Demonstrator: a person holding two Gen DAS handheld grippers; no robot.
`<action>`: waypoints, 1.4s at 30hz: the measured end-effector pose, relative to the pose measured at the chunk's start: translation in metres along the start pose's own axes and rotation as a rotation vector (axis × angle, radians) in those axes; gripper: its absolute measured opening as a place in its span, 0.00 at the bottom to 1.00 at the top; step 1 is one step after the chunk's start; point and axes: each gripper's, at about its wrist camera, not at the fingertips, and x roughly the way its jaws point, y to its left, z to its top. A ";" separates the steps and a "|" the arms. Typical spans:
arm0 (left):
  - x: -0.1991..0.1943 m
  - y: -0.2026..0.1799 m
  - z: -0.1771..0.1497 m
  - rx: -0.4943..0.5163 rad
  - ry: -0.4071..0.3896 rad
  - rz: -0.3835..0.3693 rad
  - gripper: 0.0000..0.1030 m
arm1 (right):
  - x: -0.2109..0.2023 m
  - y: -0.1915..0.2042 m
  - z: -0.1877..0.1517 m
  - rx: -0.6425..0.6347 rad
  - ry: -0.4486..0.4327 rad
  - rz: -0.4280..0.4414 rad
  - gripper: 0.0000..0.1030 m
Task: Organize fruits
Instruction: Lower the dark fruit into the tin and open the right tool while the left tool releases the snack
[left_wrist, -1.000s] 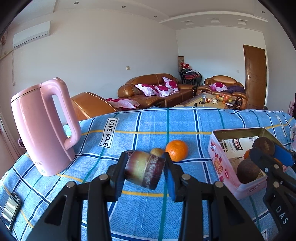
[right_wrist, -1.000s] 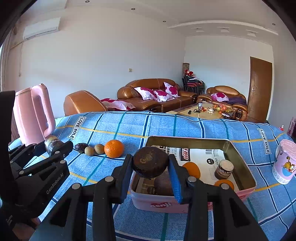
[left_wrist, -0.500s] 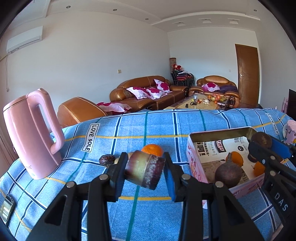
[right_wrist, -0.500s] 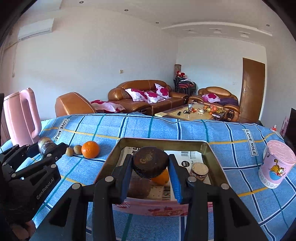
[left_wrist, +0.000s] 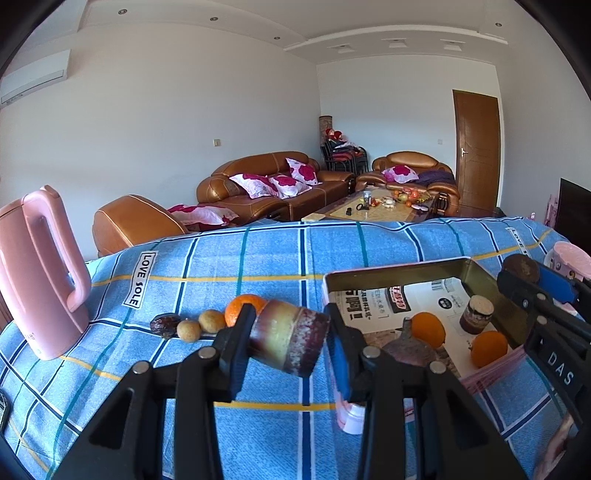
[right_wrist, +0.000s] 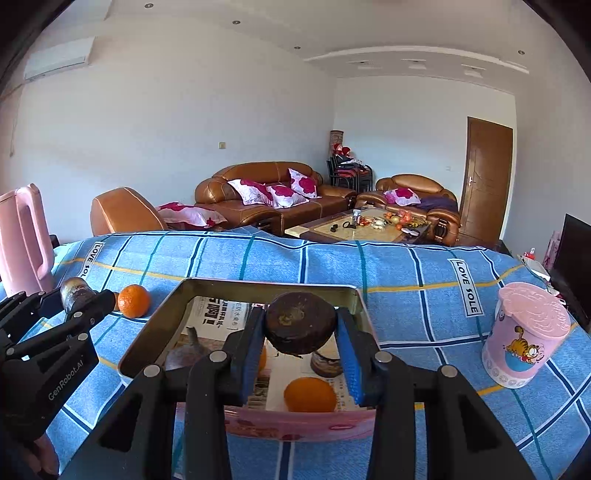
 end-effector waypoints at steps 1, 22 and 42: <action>0.000 -0.002 0.000 0.002 -0.001 -0.003 0.38 | 0.000 -0.005 0.000 0.003 -0.001 -0.008 0.39; 0.037 -0.082 0.020 0.045 0.071 -0.164 0.38 | 0.038 -0.046 0.014 0.073 0.040 -0.077 0.40; 0.061 -0.069 0.017 -0.048 0.184 -0.192 0.38 | 0.081 -0.041 0.016 0.090 0.183 0.172 0.40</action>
